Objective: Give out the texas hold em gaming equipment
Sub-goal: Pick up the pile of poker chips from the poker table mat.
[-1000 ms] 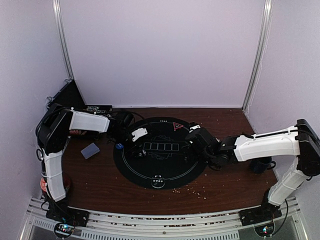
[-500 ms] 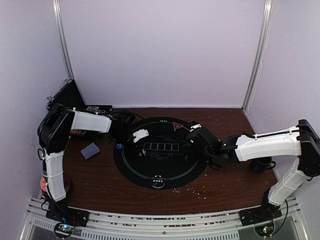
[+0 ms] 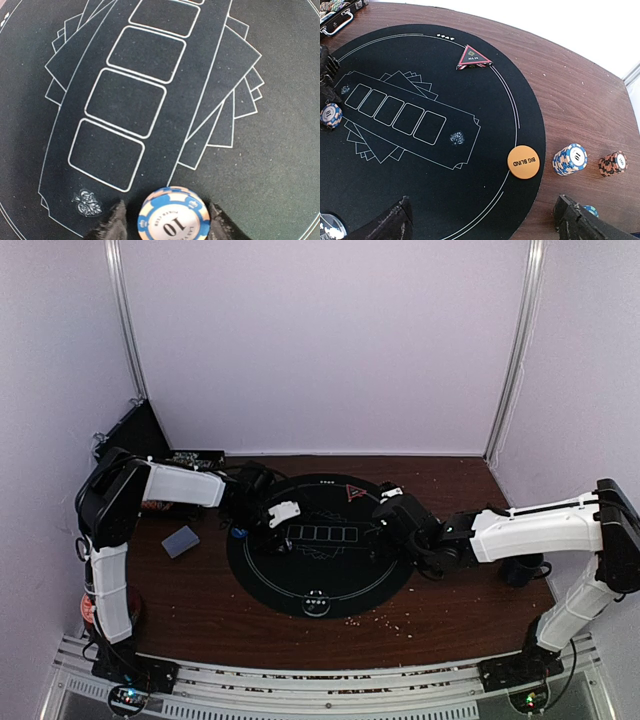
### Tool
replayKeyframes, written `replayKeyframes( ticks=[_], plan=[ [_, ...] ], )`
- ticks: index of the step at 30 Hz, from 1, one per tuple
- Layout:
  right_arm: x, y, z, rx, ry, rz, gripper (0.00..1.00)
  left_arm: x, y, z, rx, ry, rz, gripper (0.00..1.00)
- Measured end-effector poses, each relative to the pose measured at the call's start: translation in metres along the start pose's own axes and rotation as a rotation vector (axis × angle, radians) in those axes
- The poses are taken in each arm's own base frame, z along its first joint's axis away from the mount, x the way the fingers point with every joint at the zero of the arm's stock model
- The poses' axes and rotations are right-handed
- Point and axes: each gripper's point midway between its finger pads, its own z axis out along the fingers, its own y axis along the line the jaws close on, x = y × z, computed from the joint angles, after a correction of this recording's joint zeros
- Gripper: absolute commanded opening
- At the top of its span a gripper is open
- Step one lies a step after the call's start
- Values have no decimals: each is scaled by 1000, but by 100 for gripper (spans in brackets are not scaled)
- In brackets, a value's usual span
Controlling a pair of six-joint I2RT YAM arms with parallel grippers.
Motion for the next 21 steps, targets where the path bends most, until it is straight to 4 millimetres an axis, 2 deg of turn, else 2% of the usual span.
replayKeyframes(
  ticks=[4, 11, 15, 21],
  plan=[
    [-1, -1, 0, 2, -2, 1, 100, -1, -3, 0, 4, 2, 11, 44],
    [-5, -2, -4, 0, -14, 10, 100, 0, -5, -1, 1, 4, 23, 12],
    [-6, -2, -4, 0, -16, 12, 100, 0, -5, -1, -6, 7, 24, 6],
    [-5, -3, -5, 0, -15, 11, 100, 0, -2, -3, -29, 20, 20, 6]
  ],
)
